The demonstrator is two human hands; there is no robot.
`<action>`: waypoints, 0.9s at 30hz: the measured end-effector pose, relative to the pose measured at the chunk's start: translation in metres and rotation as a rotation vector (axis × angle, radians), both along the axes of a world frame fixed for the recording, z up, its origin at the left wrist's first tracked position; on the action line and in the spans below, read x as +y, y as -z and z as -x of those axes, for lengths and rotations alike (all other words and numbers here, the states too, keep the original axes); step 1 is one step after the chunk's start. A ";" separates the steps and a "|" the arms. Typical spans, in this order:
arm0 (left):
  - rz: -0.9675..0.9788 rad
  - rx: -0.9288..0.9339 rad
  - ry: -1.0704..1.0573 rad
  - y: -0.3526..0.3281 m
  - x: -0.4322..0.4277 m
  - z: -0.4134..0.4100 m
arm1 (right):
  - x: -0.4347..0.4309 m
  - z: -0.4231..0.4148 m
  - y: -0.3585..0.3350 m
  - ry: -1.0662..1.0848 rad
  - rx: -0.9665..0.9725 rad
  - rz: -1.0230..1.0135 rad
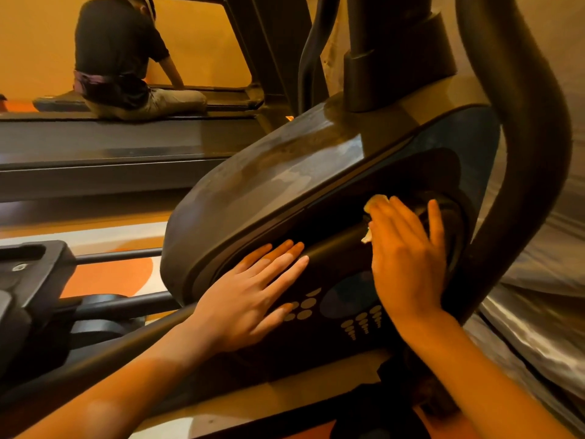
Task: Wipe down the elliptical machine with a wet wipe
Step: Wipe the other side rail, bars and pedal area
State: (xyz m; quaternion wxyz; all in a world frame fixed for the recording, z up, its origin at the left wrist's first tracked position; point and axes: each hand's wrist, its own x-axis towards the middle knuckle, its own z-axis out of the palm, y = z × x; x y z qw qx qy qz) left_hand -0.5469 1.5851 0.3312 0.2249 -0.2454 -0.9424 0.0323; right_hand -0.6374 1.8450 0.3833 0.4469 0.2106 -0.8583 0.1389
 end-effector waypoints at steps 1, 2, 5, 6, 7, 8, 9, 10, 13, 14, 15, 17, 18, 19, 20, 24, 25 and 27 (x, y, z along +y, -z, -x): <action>0.000 0.003 0.003 0.000 0.000 0.000 | 0.003 0.001 -0.001 0.005 0.002 0.014; -0.001 0.006 0.006 0.001 -0.001 0.000 | 0.006 0.005 -0.004 0.037 0.001 0.051; -0.008 0.008 0.012 0.001 0.000 0.000 | -0.004 0.010 -0.006 0.095 -0.007 0.159; -0.012 0.007 0.012 0.001 0.000 0.000 | -0.014 0.004 0.001 0.047 0.012 0.148; -0.015 0.005 0.012 0.001 0.000 0.000 | -0.023 -0.002 0.011 -0.025 0.031 0.112; -0.019 0.002 0.012 0.001 0.000 0.000 | -0.030 -0.009 0.023 -0.101 0.045 0.061; -0.020 0.001 0.010 0.001 -0.001 0.000 | -0.032 -0.012 0.031 -0.158 0.052 0.016; -0.018 0.000 0.010 0.001 0.000 0.000 | -0.031 -0.012 0.034 -0.182 0.062 -0.013; 0.001 0.014 0.007 0.000 0.001 -0.001 | -0.025 -0.005 0.032 -0.158 0.100 -0.026; 0.004 0.019 0.000 -0.001 0.001 -0.002 | -0.026 -0.005 0.033 -0.156 0.100 -0.027; 0.003 0.027 -0.009 -0.001 0.001 -0.003 | -0.027 -0.006 0.034 -0.160 0.100 -0.026; -0.002 0.052 -0.017 0.001 -0.003 -0.008 | -0.030 -0.006 0.034 -0.163 0.110 -0.019; 0.001 0.066 -0.016 0.003 -0.006 -0.012 | -0.029 -0.006 0.034 -0.165 0.113 -0.014; 0.002 0.078 -0.017 0.005 -0.012 -0.018 | -0.029 -0.005 0.035 -0.166 0.111 -0.007; -0.006 0.090 -0.022 0.008 -0.020 -0.025 | -0.029 -0.004 0.035 -0.165 0.109 -0.001; -0.092 0.114 -0.110 0.026 -0.062 -0.061 | -0.031 -0.005 0.038 -0.154 0.102 0.004; -0.110 0.108 -0.141 0.033 -0.073 -0.070 | -0.033 -0.007 0.039 -0.147 0.103 0.016; -0.133 0.091 -0.192 0.048 -0.093 -0.083 | -0.040 -0.011 0.041 -0.138 0.106 0.042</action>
